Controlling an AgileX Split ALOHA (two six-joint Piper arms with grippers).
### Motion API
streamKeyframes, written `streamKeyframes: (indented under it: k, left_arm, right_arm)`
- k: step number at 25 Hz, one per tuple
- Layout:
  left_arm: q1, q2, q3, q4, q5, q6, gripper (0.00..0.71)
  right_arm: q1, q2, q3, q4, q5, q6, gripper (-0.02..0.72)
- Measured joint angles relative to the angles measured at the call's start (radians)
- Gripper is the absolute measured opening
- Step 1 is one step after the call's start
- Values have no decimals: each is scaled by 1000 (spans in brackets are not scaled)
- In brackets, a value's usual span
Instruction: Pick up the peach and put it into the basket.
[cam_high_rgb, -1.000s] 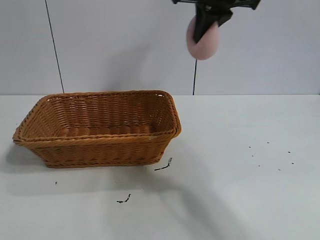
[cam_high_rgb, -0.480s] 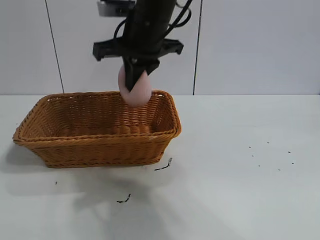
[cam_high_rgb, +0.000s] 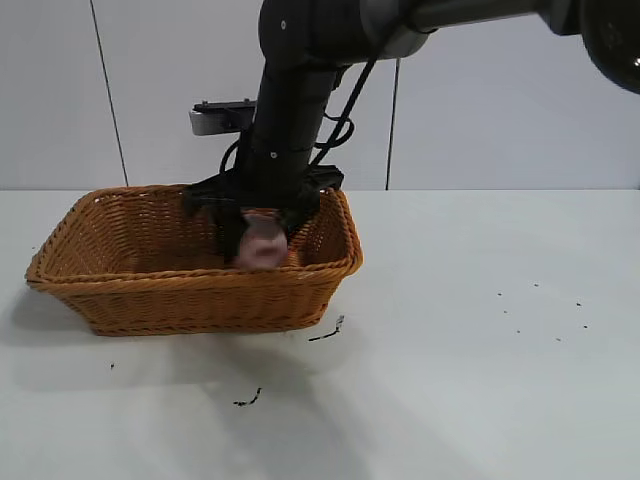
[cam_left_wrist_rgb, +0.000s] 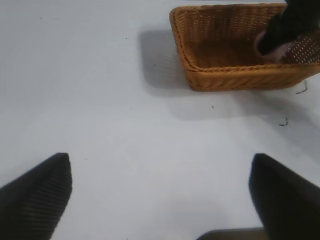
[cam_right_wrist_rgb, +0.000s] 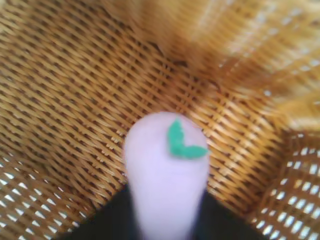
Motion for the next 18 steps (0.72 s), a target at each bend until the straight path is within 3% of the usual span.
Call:
streamKeyframes:
  k: [4, 13, 18]
  left_arm:
    - [0, 0, 0, 0, 0, 0, 693]
    - [0, 0, 0, 0, 0, 0, 693]
    - [0, 0, 0, 0, 0, 0, 693]
  right_arm:
    - [0, -30, -9, 0, 13, -6, 683]
    - [-2, -99, -232, -40, 213, -11, 696]
    - [-61, -105, -286, -42, 237, -11, 695]
